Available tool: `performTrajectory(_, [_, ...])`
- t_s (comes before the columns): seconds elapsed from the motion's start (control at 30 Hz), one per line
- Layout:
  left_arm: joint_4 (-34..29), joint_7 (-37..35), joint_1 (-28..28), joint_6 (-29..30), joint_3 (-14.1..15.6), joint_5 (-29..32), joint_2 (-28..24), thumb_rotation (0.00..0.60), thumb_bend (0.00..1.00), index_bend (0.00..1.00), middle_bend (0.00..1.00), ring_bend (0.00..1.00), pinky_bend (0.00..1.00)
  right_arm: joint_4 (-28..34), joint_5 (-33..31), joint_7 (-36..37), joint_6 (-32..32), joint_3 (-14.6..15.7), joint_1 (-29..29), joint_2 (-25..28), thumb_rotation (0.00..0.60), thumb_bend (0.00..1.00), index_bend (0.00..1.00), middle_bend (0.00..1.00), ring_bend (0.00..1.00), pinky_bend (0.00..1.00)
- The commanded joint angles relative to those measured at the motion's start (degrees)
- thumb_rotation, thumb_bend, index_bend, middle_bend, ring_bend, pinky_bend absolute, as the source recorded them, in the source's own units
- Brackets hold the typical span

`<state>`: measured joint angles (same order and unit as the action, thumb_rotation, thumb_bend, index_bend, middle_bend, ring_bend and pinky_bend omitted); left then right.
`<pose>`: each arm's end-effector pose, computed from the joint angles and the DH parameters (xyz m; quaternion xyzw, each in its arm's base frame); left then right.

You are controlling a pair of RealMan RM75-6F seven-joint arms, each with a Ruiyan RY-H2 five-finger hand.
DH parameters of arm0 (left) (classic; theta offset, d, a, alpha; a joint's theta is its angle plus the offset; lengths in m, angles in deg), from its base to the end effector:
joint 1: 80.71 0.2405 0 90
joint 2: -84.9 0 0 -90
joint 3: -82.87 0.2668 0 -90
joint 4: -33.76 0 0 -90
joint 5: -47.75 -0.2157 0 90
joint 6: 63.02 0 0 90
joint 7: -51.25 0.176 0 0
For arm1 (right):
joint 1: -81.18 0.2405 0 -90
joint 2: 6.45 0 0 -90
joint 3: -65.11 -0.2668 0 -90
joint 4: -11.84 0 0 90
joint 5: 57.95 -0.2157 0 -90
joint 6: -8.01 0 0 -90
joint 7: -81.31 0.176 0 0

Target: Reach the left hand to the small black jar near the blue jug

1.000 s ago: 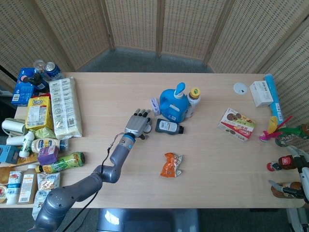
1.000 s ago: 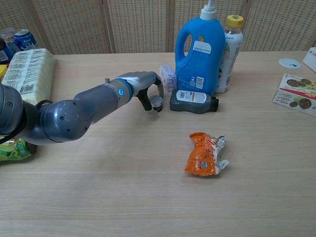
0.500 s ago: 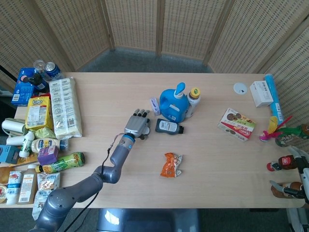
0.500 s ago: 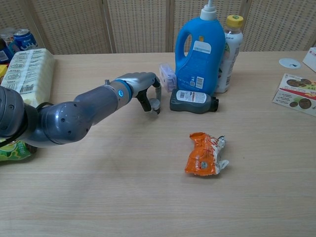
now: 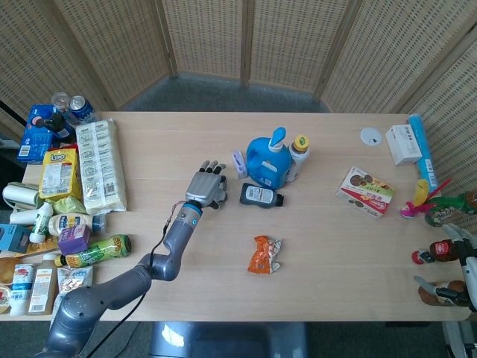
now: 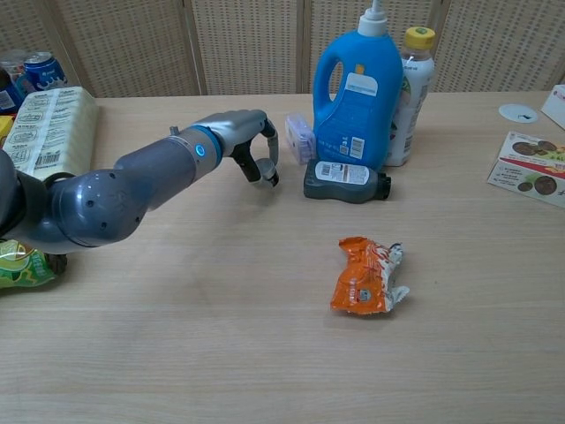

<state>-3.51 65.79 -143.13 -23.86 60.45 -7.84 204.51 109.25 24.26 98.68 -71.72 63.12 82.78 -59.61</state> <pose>-0.0787 0.4682 -0.1494 -0.7200 -0.4191 -0.3514 0.4272 -0.3465 -0.1898 0.2017 0.5269 -0.5036 0.3899 0.5628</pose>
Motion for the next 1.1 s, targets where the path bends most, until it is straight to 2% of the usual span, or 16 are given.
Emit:
performTrajectory(0.03, [-8.31,0.89,3.47,4.21,0.07,-0.58,-5.94,0.6,0.27,0.56,0.17,0.06,0.0,-0.16,0.24,-0.01,0.49,-0.06,0.4,-0.49,0.485,0.08,0.0,0.0,0.0,0.0])
performTrajectory(0.27, [-27.44,4.83,9.15,10.77,-0.46,0.95,-18.31,0.6,0.27,0.57,0.17,0.08,0.0,-1.08,1.11,0.13,2.27,-0.34,2.06,-2.36,0.485,0.08,0.0,0.0,0.0,0.0])
performTrajectory(0.4, [-37.65,6.81,11.13,14.15,-1.74,2.48,-24.69,0.6,0.28,0.58,0.18,0.09,0.0,-1.73,1.73,0.41,3.34,-0.47,3.15,-3.56,0.487,0.08,0.0,0.0,0.0,0.0])
performTrajectory(0.7, [-56.32,9.6,13.23,20.74,-5.65,5.06,-35.9,0.6,0.27,0.58,0.19,0.09,0.0,-3.9,3.99,2.36,2.97,0.02,3.85,-5.92,0.482,0.08,0.0,0.0,0.0,0.0])
performTrajectory(0.9, [-64.52,9.62,13.21,23.25,-8.32,7.38,-40.72,0.6,0.27,0.58,0.19,0.09,0.0,-4.83,5.0,3.63,1.91,0.64,3.42,-6.39,0.484,0.08,0.0,0.0,0.0,0.0])
performTrajectory(1.1, [-68.46,8.52,12.49,24.88,-9.88,8.32,-43.27,0.6,0.27,0.58,0.19,0.09,0.0,-4.72,5.24,3.88,1.35,0.78,3.33,-6.53,0.48,0.08,0.0,0.0,0.0,0.0])
